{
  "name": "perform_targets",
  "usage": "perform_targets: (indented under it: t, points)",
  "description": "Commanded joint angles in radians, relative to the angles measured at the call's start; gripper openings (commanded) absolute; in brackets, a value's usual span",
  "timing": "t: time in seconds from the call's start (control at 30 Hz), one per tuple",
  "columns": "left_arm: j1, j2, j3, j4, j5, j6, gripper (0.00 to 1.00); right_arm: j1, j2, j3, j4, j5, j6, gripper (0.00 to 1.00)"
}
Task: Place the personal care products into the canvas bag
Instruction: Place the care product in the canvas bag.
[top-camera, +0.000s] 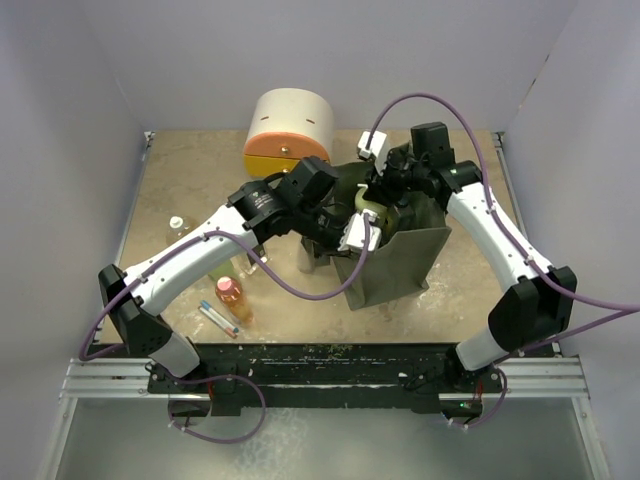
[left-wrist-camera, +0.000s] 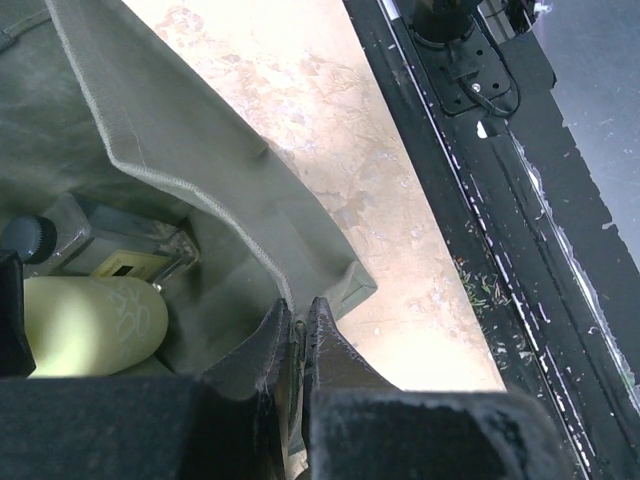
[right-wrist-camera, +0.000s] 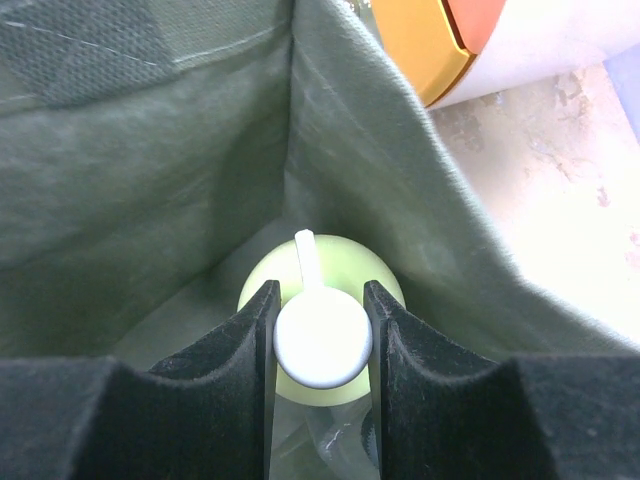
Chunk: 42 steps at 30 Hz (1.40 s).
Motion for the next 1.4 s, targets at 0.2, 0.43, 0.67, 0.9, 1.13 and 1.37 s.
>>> perform_targets:
  t: [0.2,0.43,0.67,0.9,1.13,1.37]
  points:
    - [-0.003,-0.023,-0.032,-0.04,0.018,0.08,0.0,-0.043,0.004,0.001,0.264,-0.081,-0.11,0.0]
    - [-0.003,-0.026,-0.031,-0.035,0.005,0.091,0.0,-0.05,0.065,0.021,0.202,-0.072,-0.152,0.0]
    - [-0.002,-0.014,-0.003,-0.034,-0.006,0.087,0.0,-0.052,0.109,0.018,0.163,-0.022,-0.181,0.0]
    - [-0.002,-0.009,0.003,-0.031,-0.025,0.074,0.0,-0.055,0.12,0.02,0.109,0.026,-0.209,0.08]
    - [-0.003,-0.011,-0.015,-0.016,-0.041,0.058,0.0,-0.055,0.09,0.019,0.076,0.05,-0.244,0.1]
    - [-0.003,-0.008,-0.019,0.008,-0.075,0.035,0.0,-0.055,0.009,-0.025,0.198,0.075,-0.228,0.04]
